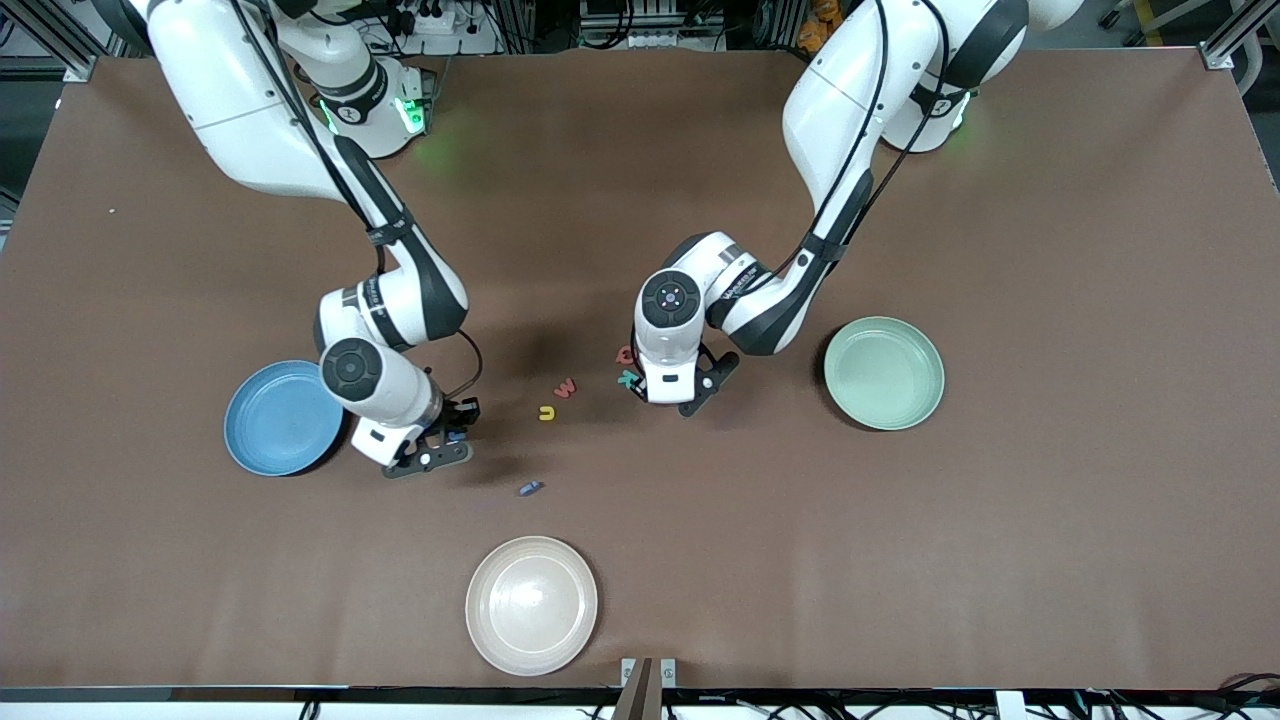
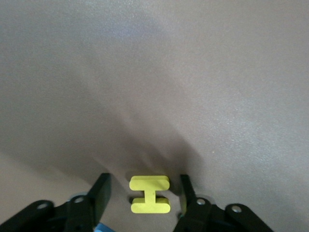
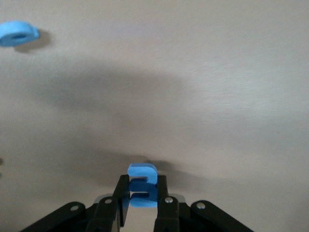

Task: Sort upper and lower case letters into plates
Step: 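Drop the blue letter on the blue plate while the left gripper drops H on green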

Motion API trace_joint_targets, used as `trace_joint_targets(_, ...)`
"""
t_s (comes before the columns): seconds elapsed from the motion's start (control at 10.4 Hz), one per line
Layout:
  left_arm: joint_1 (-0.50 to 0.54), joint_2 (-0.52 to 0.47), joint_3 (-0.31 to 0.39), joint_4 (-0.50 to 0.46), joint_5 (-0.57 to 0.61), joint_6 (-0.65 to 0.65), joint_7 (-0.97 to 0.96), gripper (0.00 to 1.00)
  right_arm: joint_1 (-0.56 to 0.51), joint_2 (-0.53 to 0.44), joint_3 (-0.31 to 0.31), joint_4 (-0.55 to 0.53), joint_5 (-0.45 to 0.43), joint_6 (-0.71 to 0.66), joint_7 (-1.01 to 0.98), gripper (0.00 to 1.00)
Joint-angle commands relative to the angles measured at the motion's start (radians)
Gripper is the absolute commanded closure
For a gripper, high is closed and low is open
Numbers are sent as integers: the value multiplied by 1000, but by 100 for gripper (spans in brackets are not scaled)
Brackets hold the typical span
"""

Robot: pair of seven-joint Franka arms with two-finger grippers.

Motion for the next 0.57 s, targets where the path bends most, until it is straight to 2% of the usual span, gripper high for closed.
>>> trace_joint_targets(0.0,-17,21,14,31,19,-8,-29,62,-126,-101,2,23,-19,-136,-175,100)
trace_joint_targets(0.19,-17,21,14,29,21,-6,-26,74,-222,-136,-14,86,-62,-263,-313,100)
trace_joint_targets(0.38,-3,6,14,29,19,-14,-9,87,-310,-139,-14,109,-114,-311,-415,100)
trace_joint_targets(0.48,11,-11,12,29,18,-32,-5,87,-330,-133,-14,106,-116,-312,-438,100)
